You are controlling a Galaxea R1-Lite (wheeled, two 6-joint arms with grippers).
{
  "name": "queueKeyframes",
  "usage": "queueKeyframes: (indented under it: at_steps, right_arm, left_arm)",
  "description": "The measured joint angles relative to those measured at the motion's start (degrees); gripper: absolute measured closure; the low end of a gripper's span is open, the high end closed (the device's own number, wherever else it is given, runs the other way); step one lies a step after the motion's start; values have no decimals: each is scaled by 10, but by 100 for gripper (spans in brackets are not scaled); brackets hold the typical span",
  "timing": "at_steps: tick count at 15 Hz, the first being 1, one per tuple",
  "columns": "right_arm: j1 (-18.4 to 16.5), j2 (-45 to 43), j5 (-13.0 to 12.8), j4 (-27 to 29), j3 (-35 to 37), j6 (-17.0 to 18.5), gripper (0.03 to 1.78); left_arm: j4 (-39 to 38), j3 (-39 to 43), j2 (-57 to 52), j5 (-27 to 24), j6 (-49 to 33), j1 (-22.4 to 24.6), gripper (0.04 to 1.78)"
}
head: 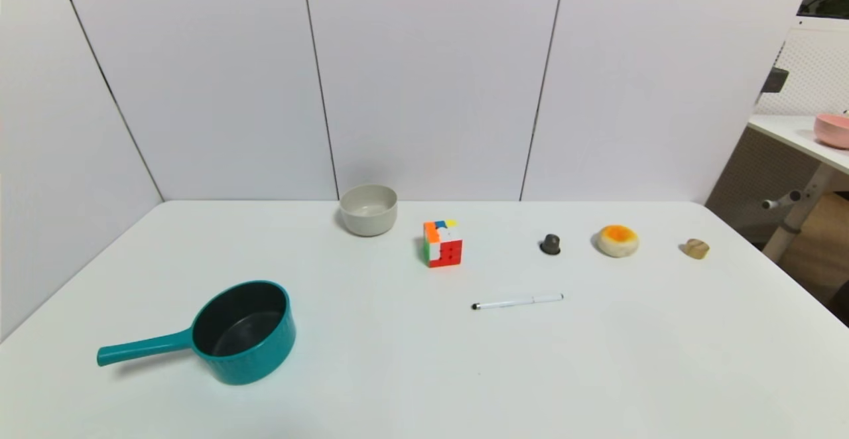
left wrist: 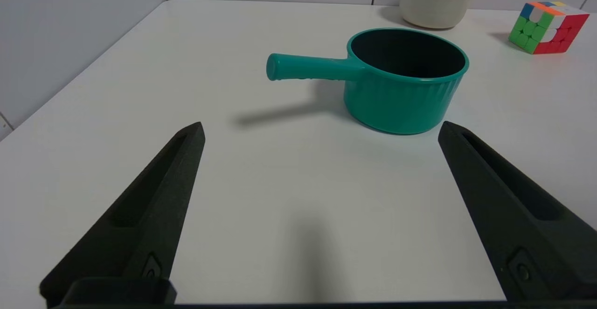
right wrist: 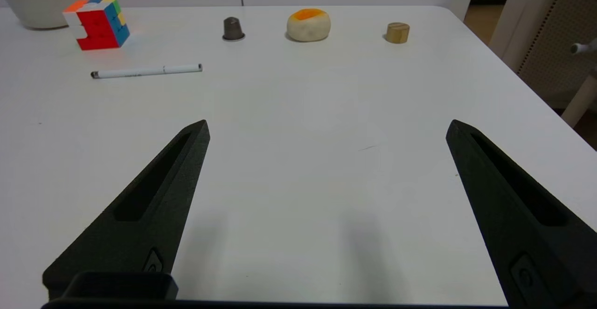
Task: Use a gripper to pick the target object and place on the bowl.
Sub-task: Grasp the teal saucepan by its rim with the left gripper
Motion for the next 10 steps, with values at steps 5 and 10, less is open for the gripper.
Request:
queueKeyframes:
  at_steps: [5, 10]
  right_arm:
    - [0, 0, 0, 0, 0, 0, 6]
    - [0, 0, 0, 0, 0, 0, 6]
  left_arm:
    - [0, 0, 0, 0, 0, 0, 5]
    - [0, 0, 0, 0, 0, 0, 5]
